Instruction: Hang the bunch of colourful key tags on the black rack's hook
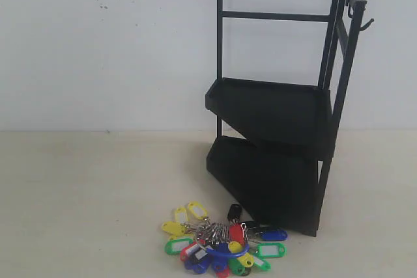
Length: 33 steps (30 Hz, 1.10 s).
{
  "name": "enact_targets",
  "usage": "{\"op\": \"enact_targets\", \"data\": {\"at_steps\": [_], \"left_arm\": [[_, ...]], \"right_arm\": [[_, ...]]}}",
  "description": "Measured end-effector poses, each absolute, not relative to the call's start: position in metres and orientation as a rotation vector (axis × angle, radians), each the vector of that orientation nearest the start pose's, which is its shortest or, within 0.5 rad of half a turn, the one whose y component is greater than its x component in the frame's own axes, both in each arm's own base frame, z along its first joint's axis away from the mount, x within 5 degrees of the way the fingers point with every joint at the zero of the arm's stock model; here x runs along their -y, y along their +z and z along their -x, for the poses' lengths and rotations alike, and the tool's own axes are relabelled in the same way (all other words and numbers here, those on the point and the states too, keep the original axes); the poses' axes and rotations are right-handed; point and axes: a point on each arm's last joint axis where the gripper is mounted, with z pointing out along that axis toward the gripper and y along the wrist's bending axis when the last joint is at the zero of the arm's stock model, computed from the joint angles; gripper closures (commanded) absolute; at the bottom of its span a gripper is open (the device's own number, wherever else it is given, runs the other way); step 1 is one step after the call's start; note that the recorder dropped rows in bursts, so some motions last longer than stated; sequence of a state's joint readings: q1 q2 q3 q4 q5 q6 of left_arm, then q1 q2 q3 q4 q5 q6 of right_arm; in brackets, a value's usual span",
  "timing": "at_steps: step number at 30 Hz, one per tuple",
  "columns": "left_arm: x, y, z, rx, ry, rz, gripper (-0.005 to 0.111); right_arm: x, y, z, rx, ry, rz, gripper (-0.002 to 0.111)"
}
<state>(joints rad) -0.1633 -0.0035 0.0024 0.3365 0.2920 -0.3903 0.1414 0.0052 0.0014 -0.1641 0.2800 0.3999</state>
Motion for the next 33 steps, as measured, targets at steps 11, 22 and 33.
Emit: {"op": "enact_targets", "data": {"at_steps": [11,22,33], "left_arm": [[0.0,0.188,-0.055,-1.759,-0.084,-0.015,0.102],[0.0,0.188,-0.055,-1.759,-0.084,-0.015,0.102],[0.0,0.188,-0.055,-1.759,-0.084,-0.015,0.102]], "right_arm": [[-0.013,0.264,-0.033,-0.874,0.444,0.025,0.108],[-0.009,0.289,-0.013,-0.596,0.5,0.02,0.108],[-0.006,0.391,-0.043,-1.146,0.476,-0.142,0.108]]}}
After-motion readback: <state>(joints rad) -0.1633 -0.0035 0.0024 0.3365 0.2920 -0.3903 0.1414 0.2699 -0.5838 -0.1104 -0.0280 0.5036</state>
